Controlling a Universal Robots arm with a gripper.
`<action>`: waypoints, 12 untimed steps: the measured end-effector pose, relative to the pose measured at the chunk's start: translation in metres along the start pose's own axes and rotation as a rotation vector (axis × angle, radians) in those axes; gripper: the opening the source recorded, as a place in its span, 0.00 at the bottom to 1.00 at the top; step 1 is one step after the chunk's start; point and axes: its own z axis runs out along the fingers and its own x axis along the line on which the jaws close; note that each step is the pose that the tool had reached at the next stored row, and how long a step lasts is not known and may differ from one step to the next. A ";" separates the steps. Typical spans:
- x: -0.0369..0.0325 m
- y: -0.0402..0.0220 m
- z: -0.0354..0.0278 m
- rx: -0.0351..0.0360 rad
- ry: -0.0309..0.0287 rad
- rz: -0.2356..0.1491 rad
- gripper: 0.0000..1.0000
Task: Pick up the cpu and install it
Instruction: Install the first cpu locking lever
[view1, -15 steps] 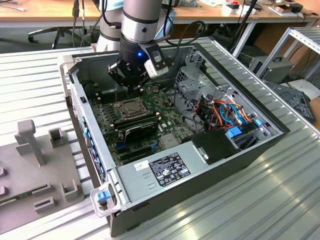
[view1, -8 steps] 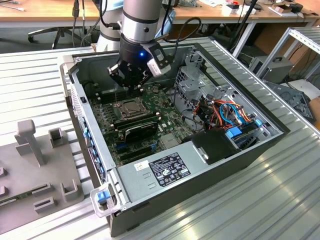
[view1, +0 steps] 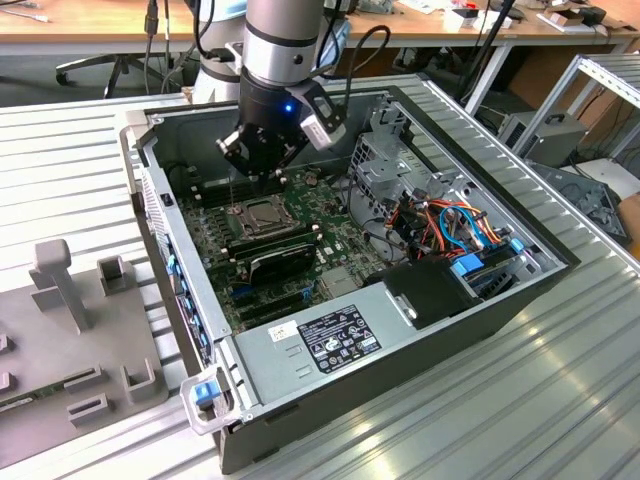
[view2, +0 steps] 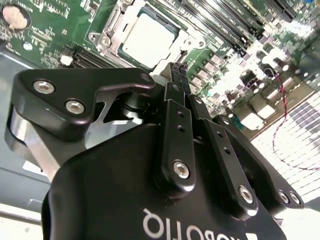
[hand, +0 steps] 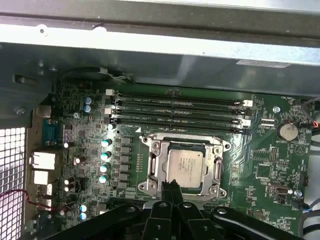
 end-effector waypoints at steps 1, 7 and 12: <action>0.0000 0.0000 0.0000 0.0004 -0.0002 -0.018 0.11; 0.0041 0.0004 0.0001 -0.0026 -0.0006 -0.025 0.11; 0.0130 0.0013 0.0004 -0.0443 -0.0055 -0.026 0.11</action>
